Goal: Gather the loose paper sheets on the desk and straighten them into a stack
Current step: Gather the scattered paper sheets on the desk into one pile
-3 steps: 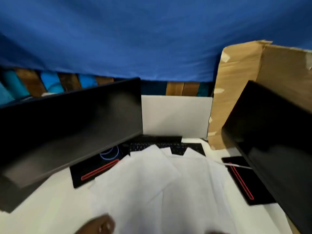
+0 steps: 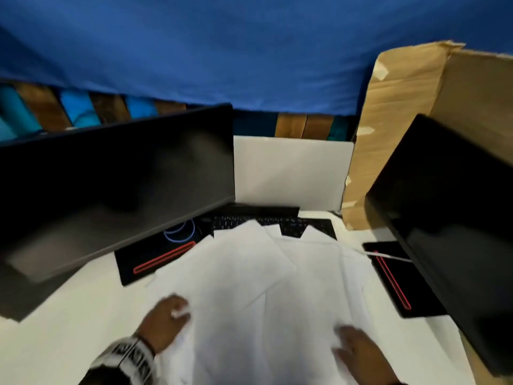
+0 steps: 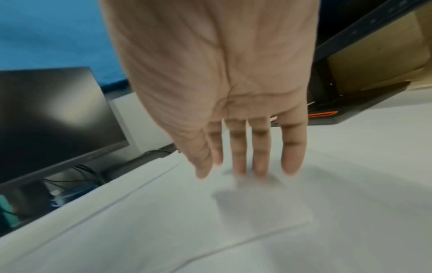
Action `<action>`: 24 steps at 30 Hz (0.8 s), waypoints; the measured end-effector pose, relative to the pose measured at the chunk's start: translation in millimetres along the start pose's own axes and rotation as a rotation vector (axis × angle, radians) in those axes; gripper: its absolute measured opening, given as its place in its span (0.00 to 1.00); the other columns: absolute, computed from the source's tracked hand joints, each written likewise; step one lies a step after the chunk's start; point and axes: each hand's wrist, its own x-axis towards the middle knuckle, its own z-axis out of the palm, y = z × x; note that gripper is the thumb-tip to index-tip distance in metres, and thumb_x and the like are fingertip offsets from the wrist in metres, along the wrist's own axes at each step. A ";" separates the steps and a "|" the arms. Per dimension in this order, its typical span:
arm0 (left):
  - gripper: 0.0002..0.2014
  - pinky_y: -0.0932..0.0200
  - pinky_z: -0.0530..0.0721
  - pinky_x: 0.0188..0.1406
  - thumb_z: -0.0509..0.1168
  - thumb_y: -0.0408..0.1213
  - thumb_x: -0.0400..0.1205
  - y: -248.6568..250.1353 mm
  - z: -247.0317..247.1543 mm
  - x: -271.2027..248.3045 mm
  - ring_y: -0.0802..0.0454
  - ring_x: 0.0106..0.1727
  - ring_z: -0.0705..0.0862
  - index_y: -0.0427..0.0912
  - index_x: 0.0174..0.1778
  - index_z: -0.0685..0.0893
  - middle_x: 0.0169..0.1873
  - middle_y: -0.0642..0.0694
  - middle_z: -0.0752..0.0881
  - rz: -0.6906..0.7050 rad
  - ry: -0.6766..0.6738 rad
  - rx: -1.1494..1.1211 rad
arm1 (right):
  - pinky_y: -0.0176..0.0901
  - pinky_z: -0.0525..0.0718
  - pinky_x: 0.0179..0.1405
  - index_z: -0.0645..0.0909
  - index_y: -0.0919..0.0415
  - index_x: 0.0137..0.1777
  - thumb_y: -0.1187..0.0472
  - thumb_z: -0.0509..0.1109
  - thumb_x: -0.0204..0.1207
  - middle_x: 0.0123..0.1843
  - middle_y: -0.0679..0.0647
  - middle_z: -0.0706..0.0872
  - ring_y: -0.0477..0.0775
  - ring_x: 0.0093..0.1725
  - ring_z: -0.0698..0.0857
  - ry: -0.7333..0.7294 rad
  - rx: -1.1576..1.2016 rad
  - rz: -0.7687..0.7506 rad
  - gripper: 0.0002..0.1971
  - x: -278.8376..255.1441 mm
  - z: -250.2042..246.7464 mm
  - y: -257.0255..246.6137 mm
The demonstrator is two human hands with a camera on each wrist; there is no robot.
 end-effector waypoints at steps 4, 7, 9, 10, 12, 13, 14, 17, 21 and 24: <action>0.24 0.46 0.74 0.70 0.67 0.44 0.76 17.3 -0.5 23.6 0.35 0.69 0.75 0.43 0.69 0.75 0.69 0.37 0.75 -0.215 0.080 0.185 | 0.57 0.76 0.64 0.70 0.61 0.72 0.55 0.80 0.64 0.64 0.65 0.76 0.70 0.64 0.77 -0.038 -0.091 0.081 0.37 5.7 -4.9 -31.6; 0.32 0.43 0.66 0.77 0.65 0.48 0.78 23.8 -7.2 38.7 0.39 0.80 0.64 0.44 0.77 0.66 0.81 0.41 0.63 -0.222 0.073 0.301 | 0.55 0.73 0.71 0.66 0.67 0.75 0.62 0.82 0.62 0.71 0.67 0.75 0.68 0.71 0.74 -0.090 -0.015 0.128 0.42 11.0 1.3 -29.9; 0.37 0.40 0.62 0.79 0.64 0.52 0.78 18.2 -12.6 56.2 0.40 0.83 0.58 0.45 0.81 0.59 0.84 0.43 0.57 -0.234 0.055 0.345 | 0.52 0.76 0.67 0.67 0.67 0.73 0.66 0.80 0.64 0.68 0.64 0.79 0.65 0.67 0.78 -0.133 0.045 0.134 0.38 13.0 1.9 -32.1; 0.40 0.38 0.62 0.79 0.64 0.55 0.77 15.5 -14.3 63.5 0.39 0.83 0.58 0.45 0.82 0.56 0.84 0.43 0.57 -0.241 0.040 0.352 | 0.50 0.78 0.62 0.69 0.66 0.71 0.68 0.79 0.65 0.62 0.62 0.82 0.63 0.62 0.81 -0.143 0.100 0.144 0.34 14.9 0.6 -30.8; 0.44 0.33 0.65 0.76 0.63 0.59 0.74 17.6 -17.7 71.7 0.37 0.82 0.61 0.47 0.82 0.52 0.83 0.44 0.59 -0.244 0.021 0.352 | 0.47 0.78 0.54 0.75 0.65 0.65 0.67 0.74 0.71 0.54 0.59 0.85 0.61 0.54 0.82 -0.124 0.220 0.141 0.22 17.5 -4.6 -34.0; 0.44 0.32 0.66 0.74 0.63 0.61 0.74 19.2 -18.0 74.0 0.36 0.81 0.62 0.50 0.82 0.51 0.82 0.45 0.61 -0.255 0.024 0.369 | 0.46 0.77 0.52 0.78 0.64 0.62 0.66 0.72 0.74 0.52 0.59 0.86 0.61 0.52 0.83 -0.100 0.265 0.133 0.16 19.3 -7.3 -37.6; 0.43 0.31 0.67 0.72 0.62 0.62 0.74 25.4 -18.6 72.6 0.36 0.80 0.62 0.52 0.82 0.52 0.82 0.46 0.63 -0.280 0.026 0.409 | 0.45 0.76 0.49 0.80 0.64 0.56 0.65 0.69 0.77 0.49 0.59 0.87 0.62 0.51 0.83 -0.076 0.281 0.120 0.09 21.3 -9.4 -39.9; 0.37 0.33 0.69 0.67 0.59 0.65 0.74 36.0 -17.5 71.6 0.37 0.78 0.64 0.57 0.79 0.60 0.78 0.46 0.67 -0.291 -0.030 0.546 | 0.44 0.75 0.37 0.80 0.61 0.40 0.68 0.65 0.79 0.38 0.57 0.85 0.61 0.44 0.82 -0.026 0.349 0.116 0.07 24.8 -11.4 -47.2; 0.43 0.36 0.72 0.67 0.66 0.68 0.66 35.0 -13.8 69.9 0.41 0.76 0.65 0.57 0.77 0.64 0.75 0.47 0.68 -0.273 -0.017 0.544 | 0.46 0.81 0.41 0.83 0.62 0.36 0.70 0.67 0.77 0.35 0.61 0.87 0.58 0.36 0.83 -0.169 0.462 0.218 0.09 26.5 0.0 -56.4; 0.63 0.30 0.67 0.71 0.76 0.65 0.55 32.6 -17.9 71.9 0.39 0.82 0.59 0.57 0.82 0.49 0.81 0.49 0.59 -0.262 -0.072 0.447 | 0.44 0.84 0.35 0.83 0.64 0.42 0.75 0.65 0.77 0.37 0.61 0.87 0.58 0.35 0.84 -0.332 0.595 0.270 0.09 22.9 12.2 -71.5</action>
